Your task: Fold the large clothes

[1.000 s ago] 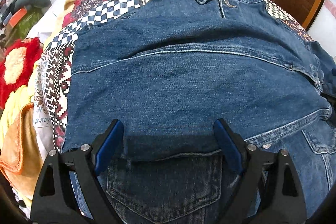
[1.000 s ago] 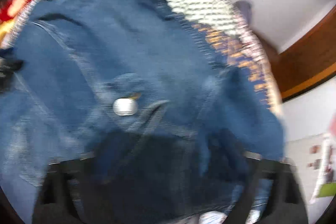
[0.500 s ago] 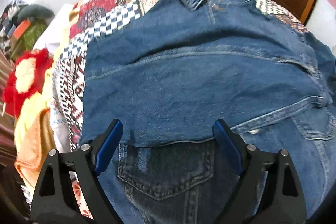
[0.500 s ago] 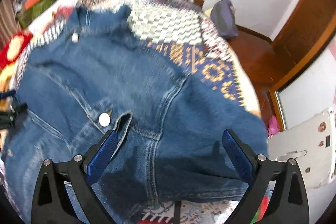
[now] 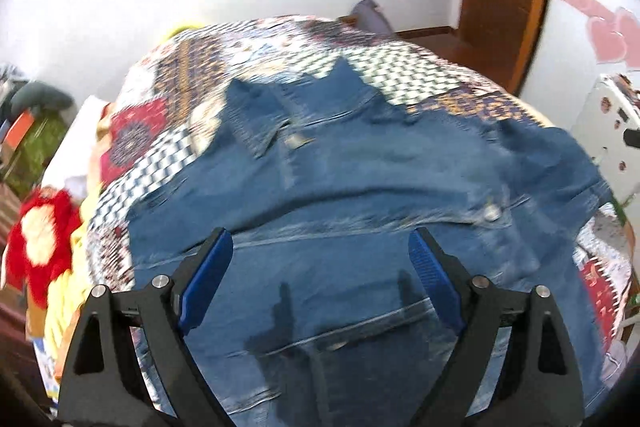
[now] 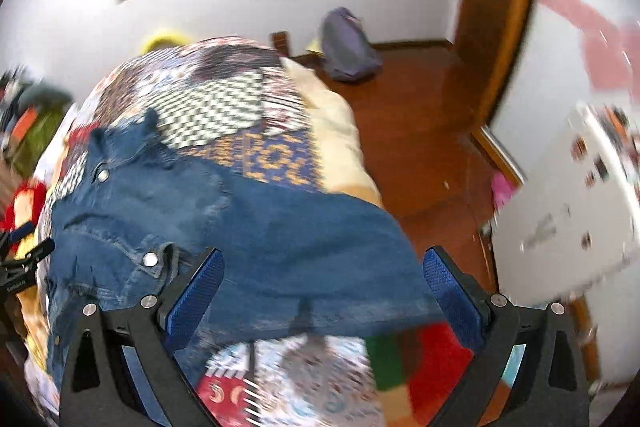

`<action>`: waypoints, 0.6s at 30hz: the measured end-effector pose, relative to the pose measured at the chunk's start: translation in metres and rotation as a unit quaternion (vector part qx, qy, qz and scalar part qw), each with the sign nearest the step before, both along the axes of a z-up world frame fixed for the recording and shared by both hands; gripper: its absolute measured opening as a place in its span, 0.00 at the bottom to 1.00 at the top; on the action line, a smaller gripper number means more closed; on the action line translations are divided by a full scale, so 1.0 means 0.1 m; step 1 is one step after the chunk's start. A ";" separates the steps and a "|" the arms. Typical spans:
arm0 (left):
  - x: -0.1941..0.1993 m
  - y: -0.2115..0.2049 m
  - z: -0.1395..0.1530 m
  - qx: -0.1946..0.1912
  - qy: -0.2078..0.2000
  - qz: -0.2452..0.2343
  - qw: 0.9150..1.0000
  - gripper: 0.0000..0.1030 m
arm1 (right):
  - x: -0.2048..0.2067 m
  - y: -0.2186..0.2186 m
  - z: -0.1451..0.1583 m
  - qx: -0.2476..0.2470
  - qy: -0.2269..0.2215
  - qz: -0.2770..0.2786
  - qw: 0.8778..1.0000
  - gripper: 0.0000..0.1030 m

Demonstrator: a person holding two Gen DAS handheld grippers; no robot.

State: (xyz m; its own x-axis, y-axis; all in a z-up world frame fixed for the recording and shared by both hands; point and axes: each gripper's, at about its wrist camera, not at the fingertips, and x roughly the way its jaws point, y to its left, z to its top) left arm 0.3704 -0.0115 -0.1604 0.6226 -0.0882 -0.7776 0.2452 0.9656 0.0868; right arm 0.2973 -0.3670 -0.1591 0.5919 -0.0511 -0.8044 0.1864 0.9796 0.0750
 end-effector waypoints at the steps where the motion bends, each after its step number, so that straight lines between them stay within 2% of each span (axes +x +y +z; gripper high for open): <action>1: 0.02 -0.06 -0.01 -0.002 0.001 -0.005 1.000 0.88 | -0.03 -0.08 -0.04 0.008 0.005 -0.010 1.000 0.96; 6: 0.12 -0.43 -0.23 -0.007 0.035 -0.035 0.999 0.88 | -0.23 -0.60 -0.37 0.084 0.044 -0.063 0.994 0.96; 10: 0.15 -0.65 -0.45 -0.004 0.064 -0.051 0.997 0.88 | -0.30 -0.80 -0.67 0.131 0.072 -0.084 0.985 0.95; 13: 0.18 -0.73 -0.59 -0.009 0.085 -0.054 0.995 0.88 | -0.30 -0.95 -0.90 0.184 0.091 -0.103 0.973 0.87; 15: 0.19 -0.76 -0.66 -0.012 0.098 -0.054 0.994 0.88 | -0.27 -1.06 -1.08 0.247 0.101 -0.112 0.957 0.84; 18: 0.20 -0.76 -0.73 -0.012 0.104 -0.048 0.993 0.88 | -0.23 -1.12 -1.19 0.269 0.098 -0.128 0.950 0.83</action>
